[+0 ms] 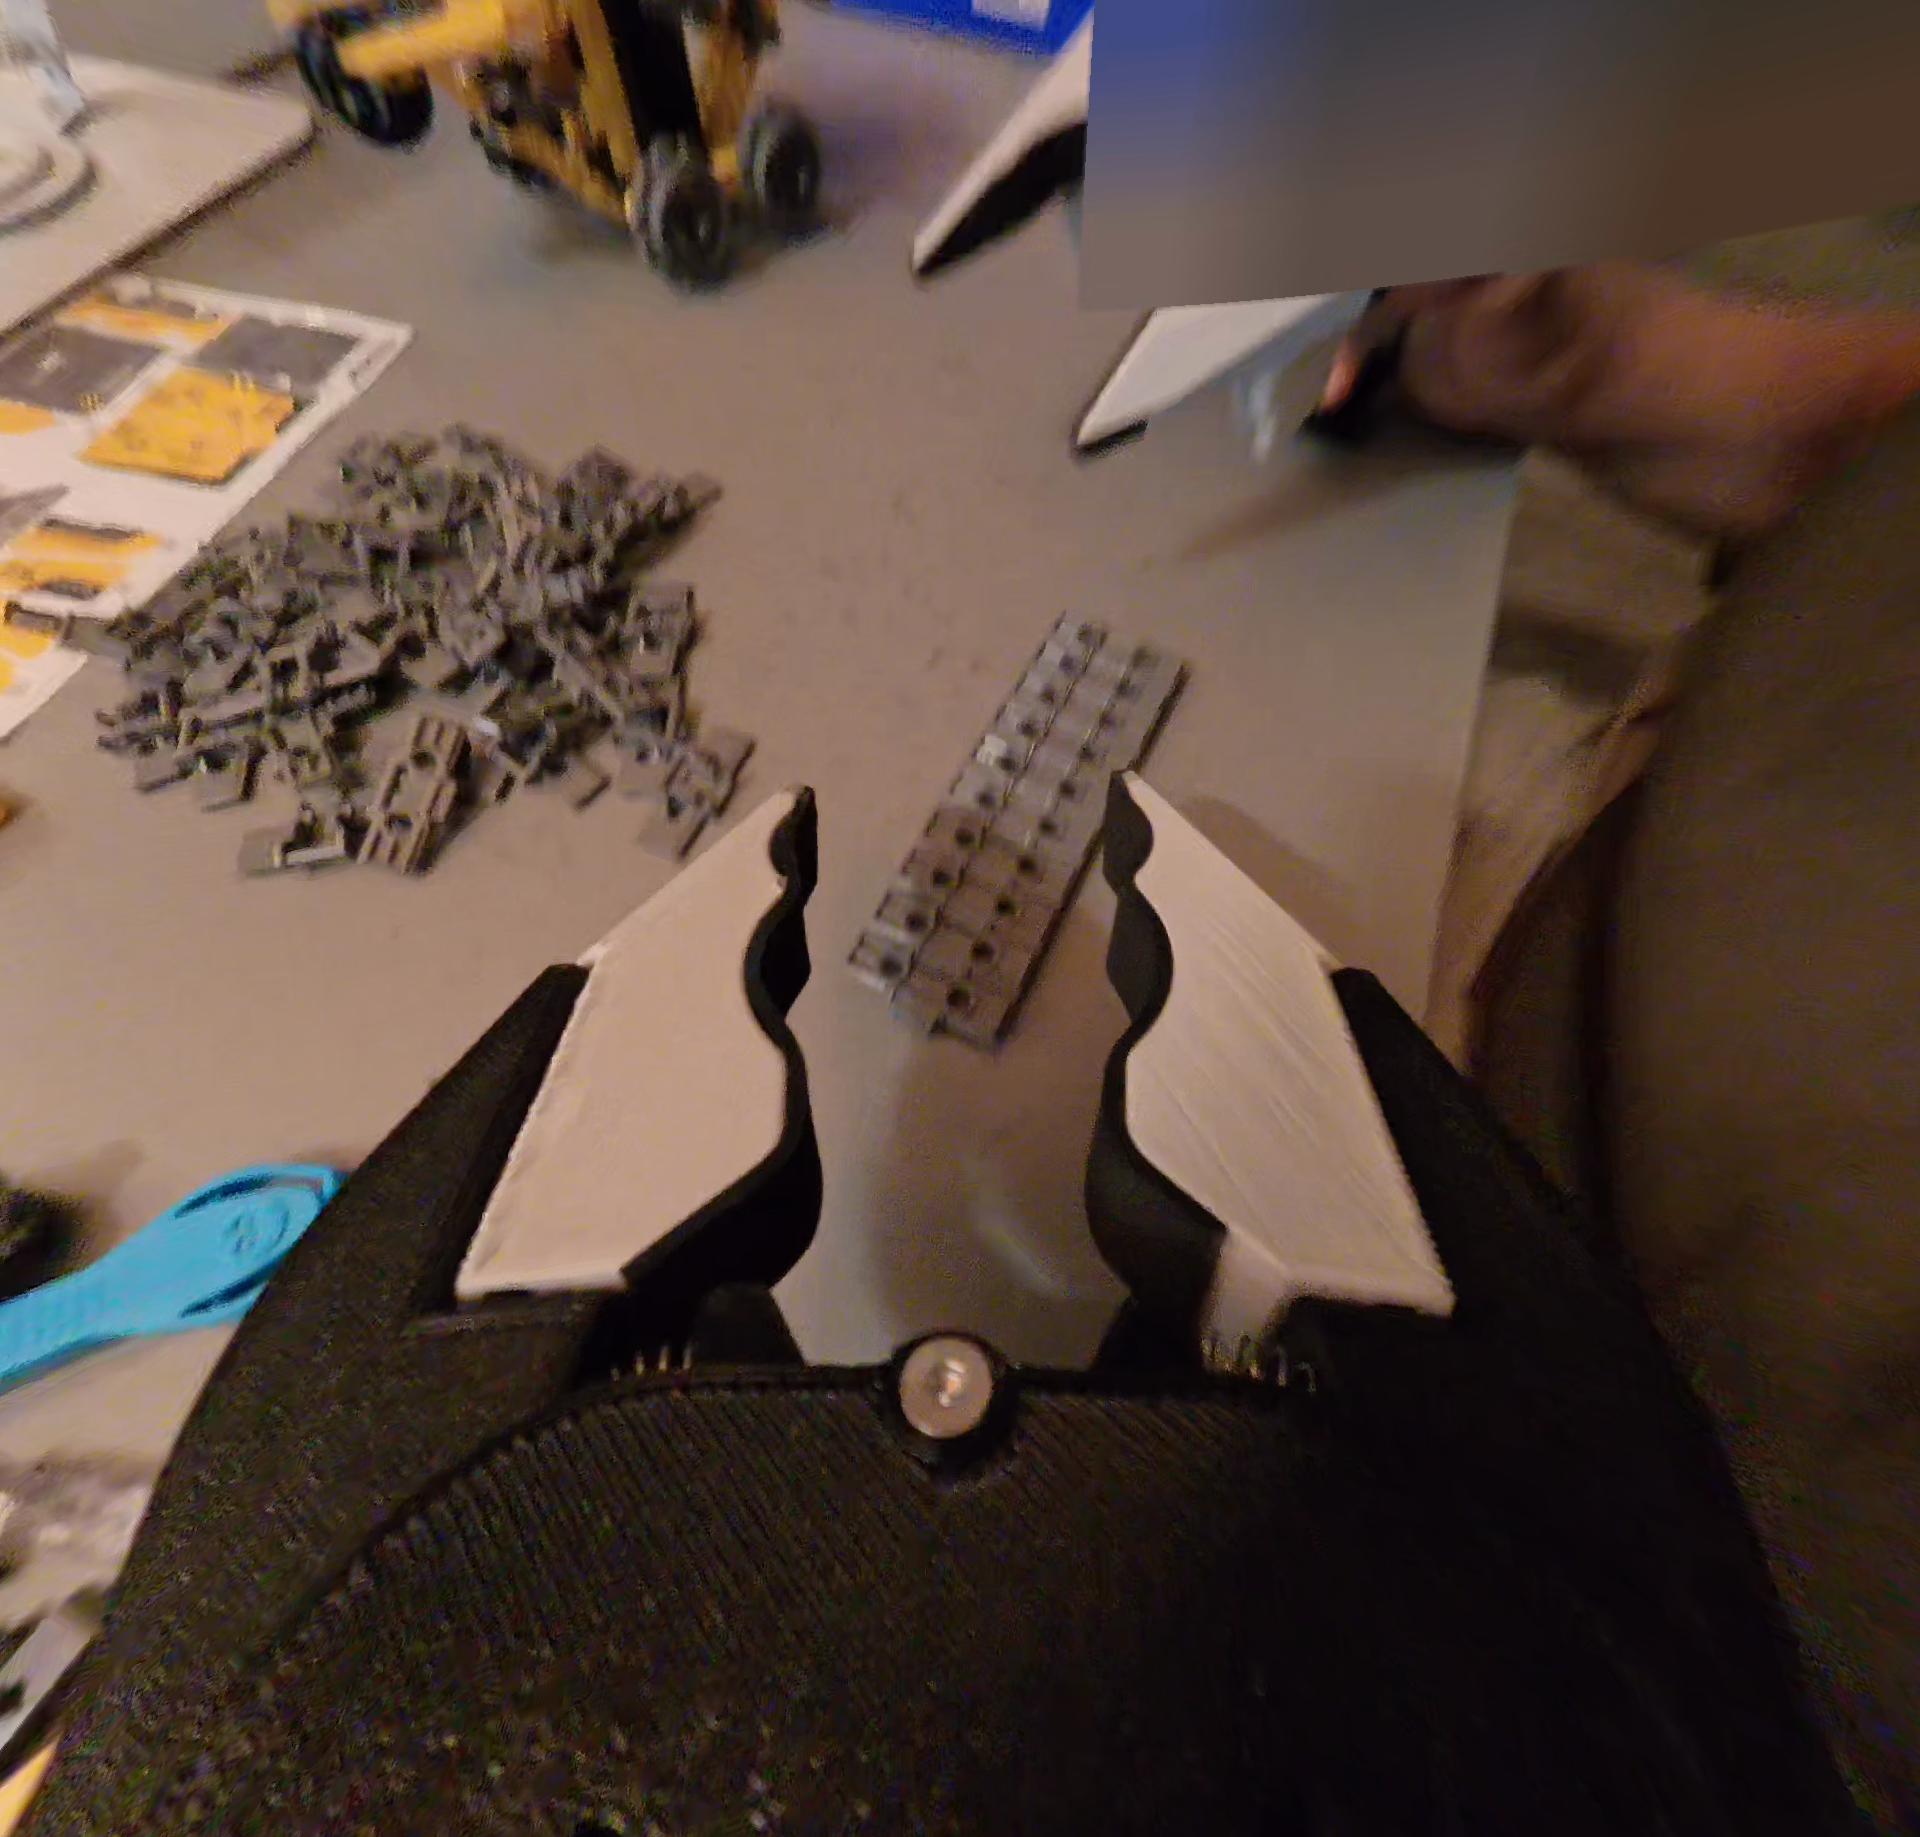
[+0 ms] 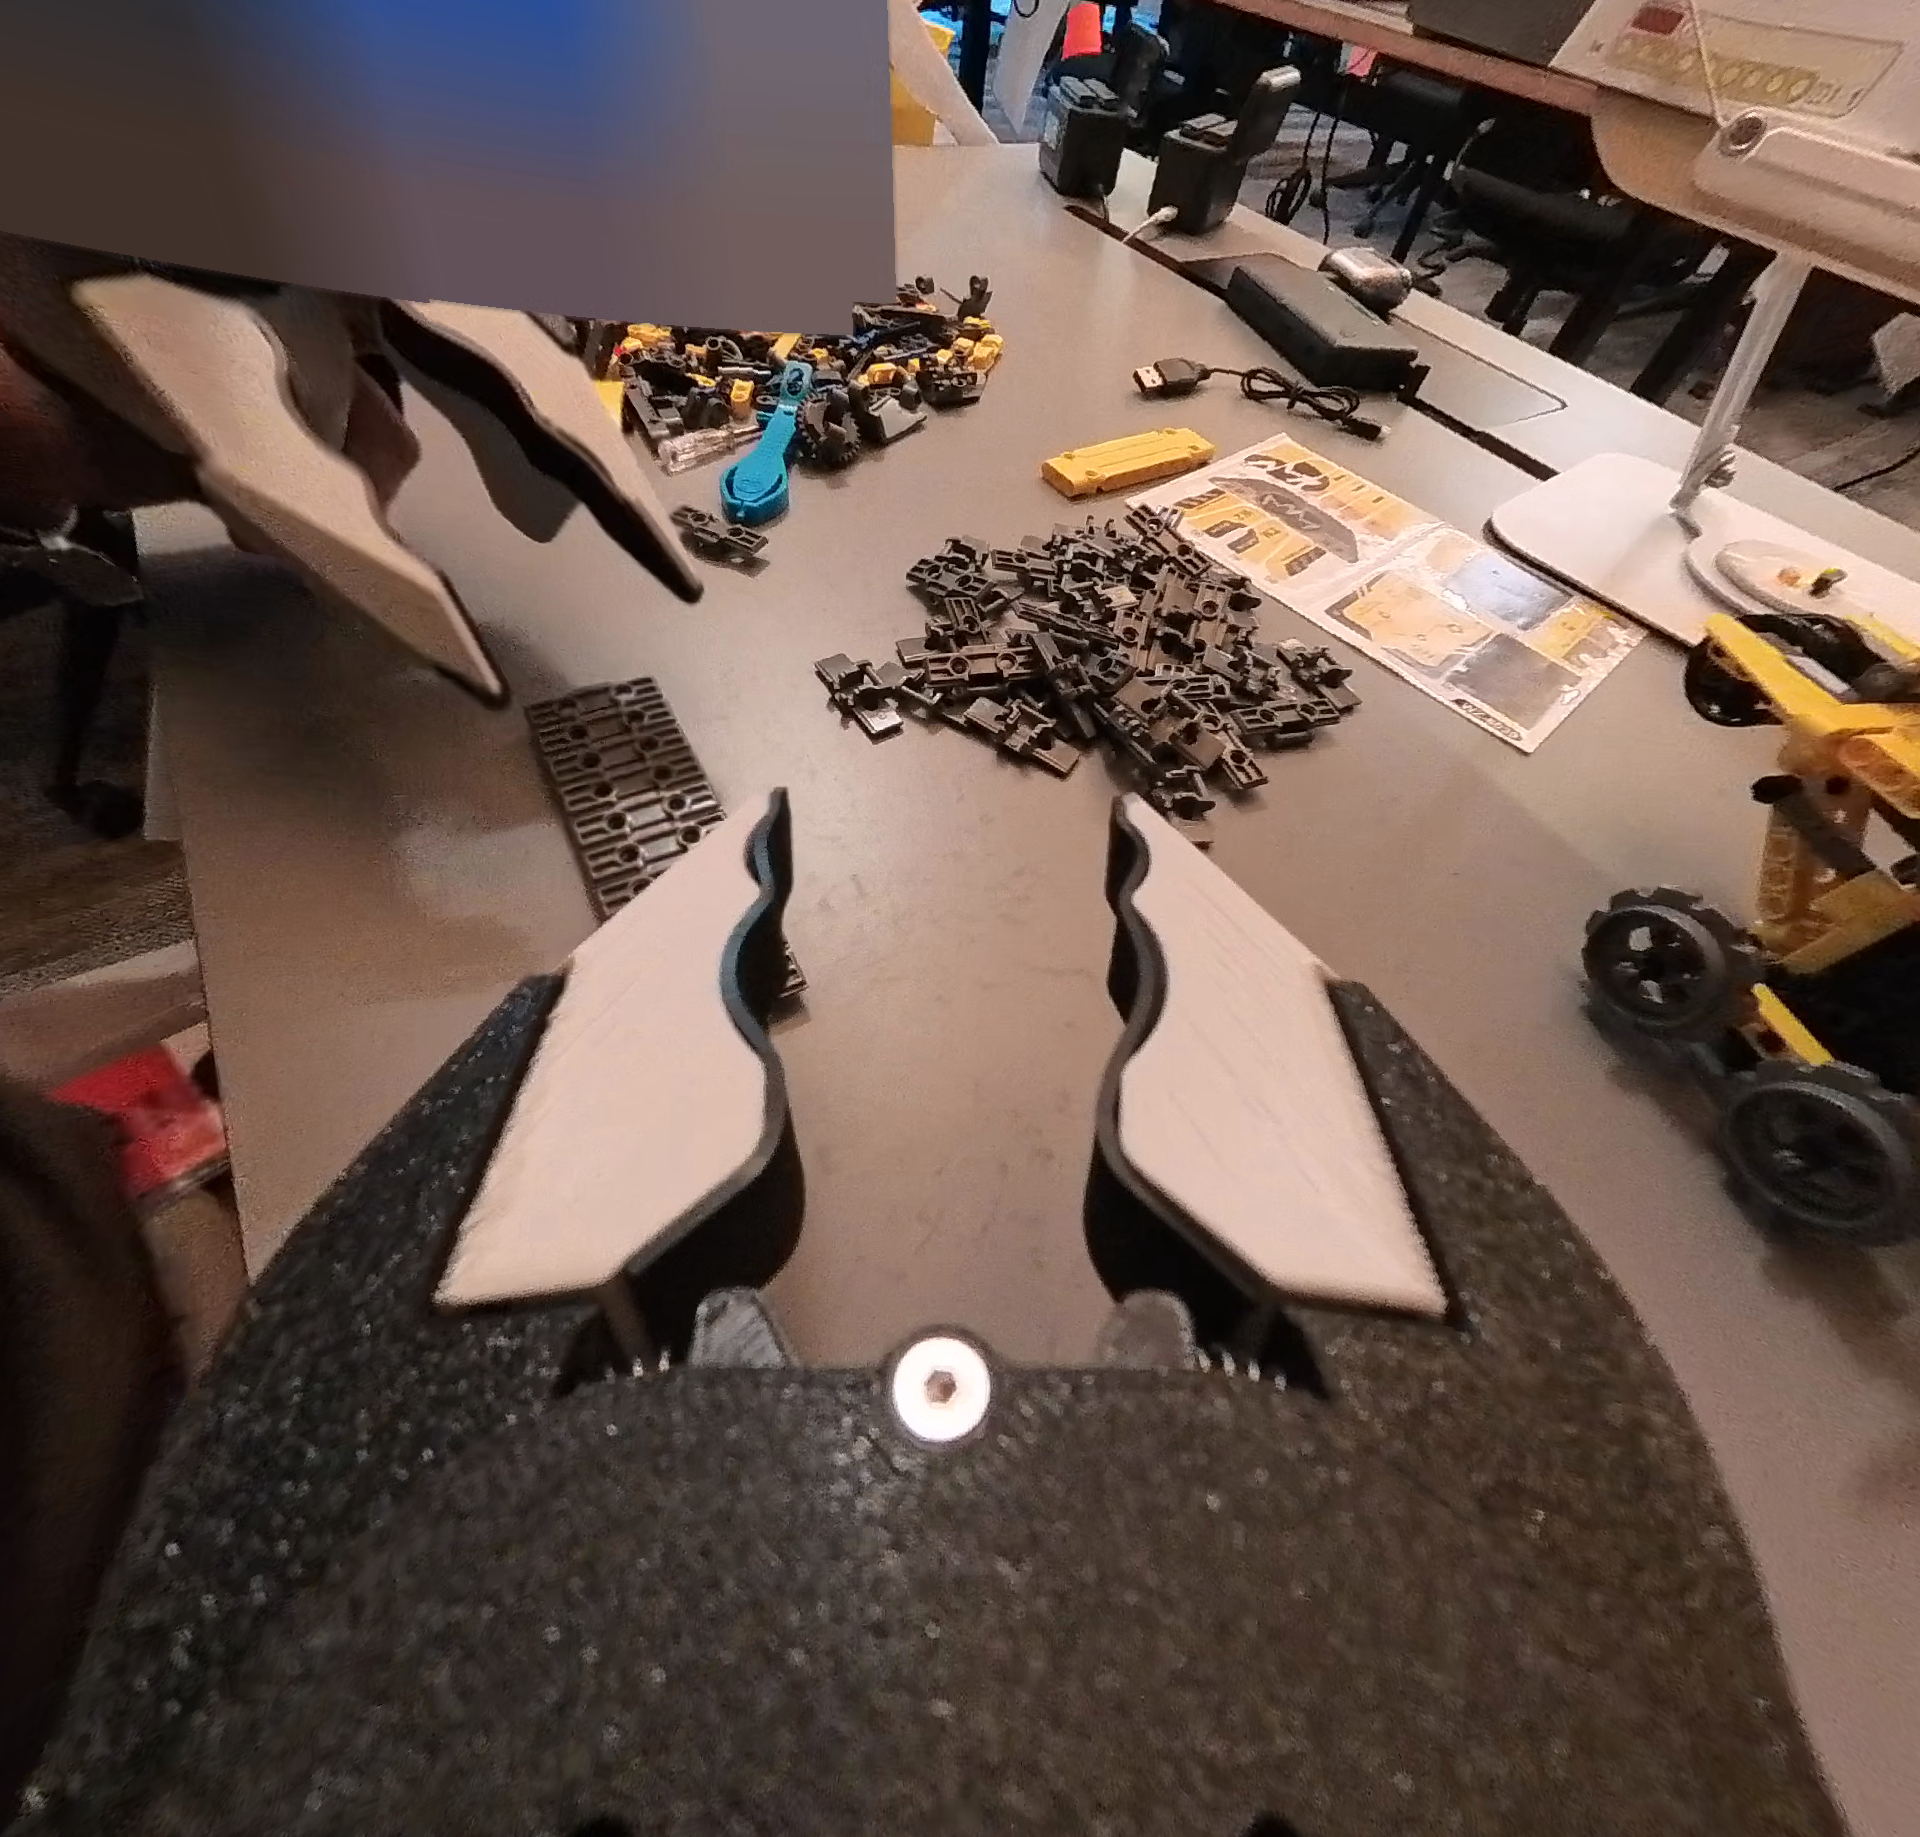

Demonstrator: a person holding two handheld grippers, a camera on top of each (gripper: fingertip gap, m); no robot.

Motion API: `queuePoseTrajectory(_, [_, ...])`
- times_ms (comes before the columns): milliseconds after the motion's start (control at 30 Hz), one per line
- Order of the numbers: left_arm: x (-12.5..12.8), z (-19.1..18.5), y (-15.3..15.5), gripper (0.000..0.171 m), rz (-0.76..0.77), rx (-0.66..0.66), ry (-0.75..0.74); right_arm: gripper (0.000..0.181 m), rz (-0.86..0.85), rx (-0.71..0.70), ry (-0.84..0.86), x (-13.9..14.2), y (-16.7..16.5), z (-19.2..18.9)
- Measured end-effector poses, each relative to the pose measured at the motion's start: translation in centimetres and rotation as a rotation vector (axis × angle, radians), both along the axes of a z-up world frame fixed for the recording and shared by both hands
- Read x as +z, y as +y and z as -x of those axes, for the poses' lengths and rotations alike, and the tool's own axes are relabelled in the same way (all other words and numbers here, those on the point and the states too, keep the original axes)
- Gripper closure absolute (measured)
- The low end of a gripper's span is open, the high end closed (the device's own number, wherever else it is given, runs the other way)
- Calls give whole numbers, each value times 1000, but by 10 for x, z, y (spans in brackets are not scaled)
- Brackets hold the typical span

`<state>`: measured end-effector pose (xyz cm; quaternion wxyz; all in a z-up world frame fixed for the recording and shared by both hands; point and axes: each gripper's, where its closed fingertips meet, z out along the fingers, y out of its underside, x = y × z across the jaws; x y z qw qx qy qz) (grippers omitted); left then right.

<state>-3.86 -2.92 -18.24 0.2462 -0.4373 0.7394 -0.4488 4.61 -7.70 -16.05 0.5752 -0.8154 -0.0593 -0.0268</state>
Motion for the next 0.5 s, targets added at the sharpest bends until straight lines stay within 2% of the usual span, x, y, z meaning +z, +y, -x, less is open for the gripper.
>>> queuePoseTrajectory(100, [19,-14,7,126,60,71,-46,122,-21,12,22,4,-1,0])
queuePoseTrajectory(233, [-18,-32,37,134,-147,223,144,122,-59,31,72,10,-5,0])
queuePoseTrajectory(267, [-25,-33,39,141,-188,244,173,122,-72,31,78,12,-6,0])
queuePoseTrajectory(333, [-30,-37,40,148,-237,277,180,122,-99,24,84,16,-8,-2])
queuePoseTrajectory(500, [-32,-46,39,140,-287,306,174,122,-147,11,89,23,-13,-2])
